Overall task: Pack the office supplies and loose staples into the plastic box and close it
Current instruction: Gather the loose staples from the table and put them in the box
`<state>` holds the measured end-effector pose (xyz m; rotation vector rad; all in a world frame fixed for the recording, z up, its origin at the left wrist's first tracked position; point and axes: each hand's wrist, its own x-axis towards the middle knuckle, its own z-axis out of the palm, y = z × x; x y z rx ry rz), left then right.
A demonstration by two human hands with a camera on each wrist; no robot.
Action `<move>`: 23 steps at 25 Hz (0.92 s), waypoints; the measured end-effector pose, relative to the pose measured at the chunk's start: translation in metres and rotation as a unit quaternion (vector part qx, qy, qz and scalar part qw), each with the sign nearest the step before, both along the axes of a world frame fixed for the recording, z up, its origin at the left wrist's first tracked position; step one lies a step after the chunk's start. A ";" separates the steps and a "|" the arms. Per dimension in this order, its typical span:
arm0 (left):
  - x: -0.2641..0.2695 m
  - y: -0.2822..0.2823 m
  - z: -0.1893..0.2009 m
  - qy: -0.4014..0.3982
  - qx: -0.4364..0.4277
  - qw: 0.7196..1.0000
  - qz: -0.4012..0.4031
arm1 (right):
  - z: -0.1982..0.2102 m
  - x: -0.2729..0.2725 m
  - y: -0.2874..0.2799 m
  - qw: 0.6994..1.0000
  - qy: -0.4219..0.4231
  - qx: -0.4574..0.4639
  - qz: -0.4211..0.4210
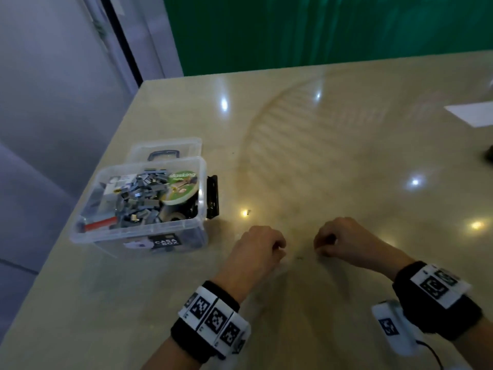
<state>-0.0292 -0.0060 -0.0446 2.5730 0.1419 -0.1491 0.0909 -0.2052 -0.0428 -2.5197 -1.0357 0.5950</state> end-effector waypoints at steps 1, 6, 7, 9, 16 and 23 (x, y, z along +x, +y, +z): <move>0.003 -0.004 -0.005 0.017 -0.005 1.000 -0.008 | -0.005 -0.002 -0.005 1.000 -0.004 0.013 -0.004; 0.013 -0.027 -0.014 0.045 0.006 0.998 -0.042 | -0.017 -0.008 -0.011 1.000 -0.002 0.026 -0.015; 0.014 -0.031 -0.015 0.042 0.019 0.998 -0.052 | -0.018 -0.008 -0.011 1.000 -0.003 0.025 -0.015; 0.017 -0.035 -0.017 0.040 0.019 0.997 -0.058 | -0.017 -0.005 -0.014 0.999 0.001 0.030 -0.016; 0.019 -0.039 -0.022 0.038 0.051 0.995 -0.079 | -0.023 0.045 -0.051 0.967 -0.083 0.089 -0.222; 0.015 -0.016 -0.020 -0.002 -0.019 1.000 0.004 | -0.032 0.030 -0.044 0.970 -0.086 0.106 -0.200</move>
